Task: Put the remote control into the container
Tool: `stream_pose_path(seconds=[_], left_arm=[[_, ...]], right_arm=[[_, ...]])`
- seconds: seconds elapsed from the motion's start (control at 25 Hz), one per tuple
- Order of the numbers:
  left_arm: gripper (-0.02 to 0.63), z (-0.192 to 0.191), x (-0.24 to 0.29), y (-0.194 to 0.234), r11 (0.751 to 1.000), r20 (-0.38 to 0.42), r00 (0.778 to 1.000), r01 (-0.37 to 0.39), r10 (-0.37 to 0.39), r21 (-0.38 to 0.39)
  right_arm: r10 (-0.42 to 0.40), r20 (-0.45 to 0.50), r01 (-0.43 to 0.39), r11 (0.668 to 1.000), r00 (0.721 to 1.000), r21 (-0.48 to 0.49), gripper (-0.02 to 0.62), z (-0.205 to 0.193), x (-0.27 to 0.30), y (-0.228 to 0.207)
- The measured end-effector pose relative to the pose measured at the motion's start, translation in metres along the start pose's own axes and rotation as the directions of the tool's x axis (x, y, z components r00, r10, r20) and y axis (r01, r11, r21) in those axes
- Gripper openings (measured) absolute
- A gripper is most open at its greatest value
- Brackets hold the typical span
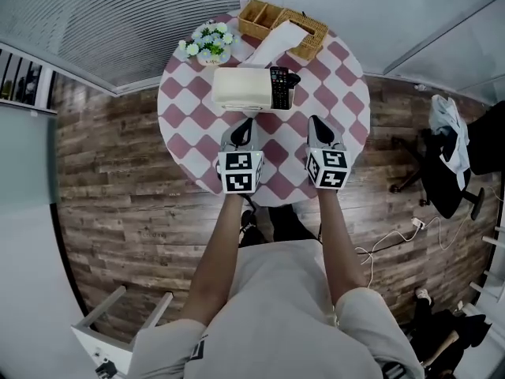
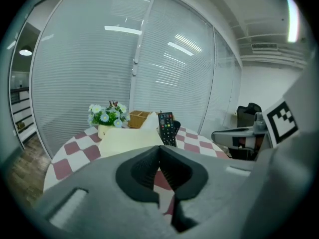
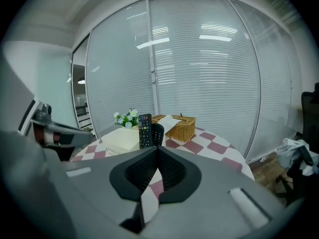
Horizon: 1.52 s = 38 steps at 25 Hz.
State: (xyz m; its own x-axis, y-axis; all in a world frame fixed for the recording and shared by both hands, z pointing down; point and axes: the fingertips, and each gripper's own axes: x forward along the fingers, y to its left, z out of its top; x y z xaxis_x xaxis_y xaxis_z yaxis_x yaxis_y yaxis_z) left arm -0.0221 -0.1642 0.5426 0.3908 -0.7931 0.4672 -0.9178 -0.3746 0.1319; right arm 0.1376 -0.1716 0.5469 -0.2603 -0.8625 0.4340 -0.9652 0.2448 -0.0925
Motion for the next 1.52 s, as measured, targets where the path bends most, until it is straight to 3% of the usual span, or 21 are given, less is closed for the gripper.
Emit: stream_pose_path(seconds=[0.28,0.52,0.84,1.52], left_arm=[[0.005,-0.036,-0.023,-0.016,0.998,-0.074,0.996,0.058,-0.056,0.023],[0.005,-0.038,-0.038,-0.018,0.996,-0.082,0.994,0.071,-0.068,0.044],[0.005,-0.039,-0.043,-0.017,0.996,-0.082,0.994,0.07,-0.065,0.052],[0.004,-0.032,-0.05,-0.007,0.997,-0.074,0.996,0.053,-0.049,0.047]], right_arm=[[-0.006,-0.04,0.007,0.999,0.999,0.031,-0.003,-0.031,-0.033,0.019],[-0.068,0.027,0.066,0.996,0.997,0.055,-0.003,-0.022,-0.058,0.017],[-0.075,0.025,0.073,0.996,0.997,0.056,-0.003,-0.022,-0.067,0.016],[0.013,-0.042,-0.011,0.999,0.999,0.044,-0.005,-0.03,-0.062,0.045]])
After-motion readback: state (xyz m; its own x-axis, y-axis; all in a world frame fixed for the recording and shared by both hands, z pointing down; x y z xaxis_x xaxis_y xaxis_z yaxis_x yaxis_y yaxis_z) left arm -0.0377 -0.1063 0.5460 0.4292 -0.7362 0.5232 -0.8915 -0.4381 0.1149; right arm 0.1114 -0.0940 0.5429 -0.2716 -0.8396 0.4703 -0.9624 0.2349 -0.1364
